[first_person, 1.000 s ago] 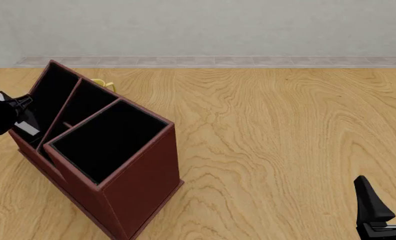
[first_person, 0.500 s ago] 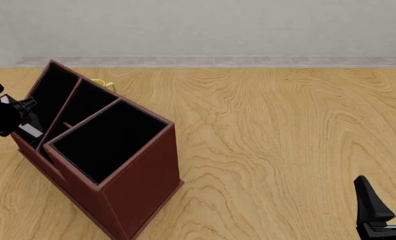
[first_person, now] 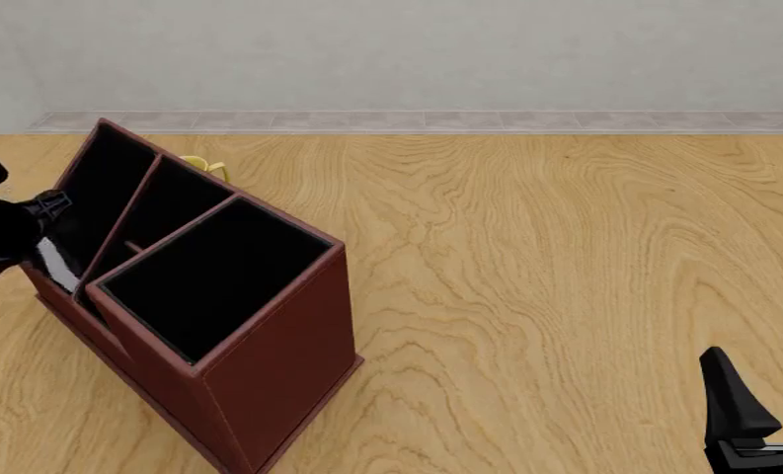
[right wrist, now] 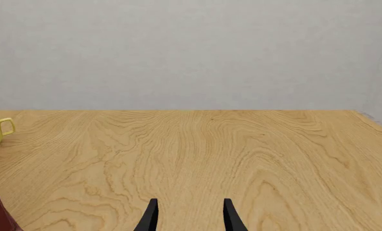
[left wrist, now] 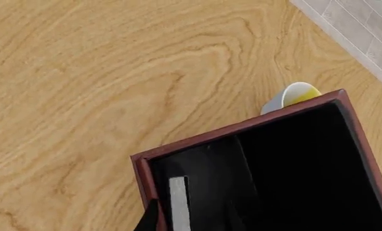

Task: Pick up the book and place it in the left compartment of the caddy.

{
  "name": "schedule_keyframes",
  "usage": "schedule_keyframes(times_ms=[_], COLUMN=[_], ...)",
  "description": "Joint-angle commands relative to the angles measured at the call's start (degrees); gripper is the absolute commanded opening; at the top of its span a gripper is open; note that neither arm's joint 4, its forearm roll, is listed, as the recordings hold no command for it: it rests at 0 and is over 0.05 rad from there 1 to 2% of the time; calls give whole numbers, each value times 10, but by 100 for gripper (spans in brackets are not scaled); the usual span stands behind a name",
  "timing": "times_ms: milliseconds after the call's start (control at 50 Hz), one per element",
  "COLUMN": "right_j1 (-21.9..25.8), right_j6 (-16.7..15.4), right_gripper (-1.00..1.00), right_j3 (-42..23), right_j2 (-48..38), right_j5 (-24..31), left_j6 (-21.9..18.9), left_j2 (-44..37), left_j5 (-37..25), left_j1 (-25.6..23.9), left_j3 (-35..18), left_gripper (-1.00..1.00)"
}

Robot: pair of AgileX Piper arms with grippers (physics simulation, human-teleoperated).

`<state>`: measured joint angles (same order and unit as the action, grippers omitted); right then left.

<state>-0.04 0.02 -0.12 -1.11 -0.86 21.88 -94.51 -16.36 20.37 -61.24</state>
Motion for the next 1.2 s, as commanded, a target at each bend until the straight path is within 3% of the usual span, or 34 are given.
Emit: schedule_keyframes(times_ms=[20,500,1000,1200], right_j1=[1,0,1,0], right_j6=[0,0,0,0], right_gripper=[100,100,100,100], right_j3=[1,1,1,1], right_j2=[-5,-5,-5,-5], right_j5=[-6,-6,-6,-6], left_j6=[-8,-8,-3,2], left_j2=[3,54,276,396], left_j5=[-4,-39,-144,-219], left_j1=[0,-2,-12,-20], left_j3=[-9,-1,76,97], left_gripper=[100,100,100,100])
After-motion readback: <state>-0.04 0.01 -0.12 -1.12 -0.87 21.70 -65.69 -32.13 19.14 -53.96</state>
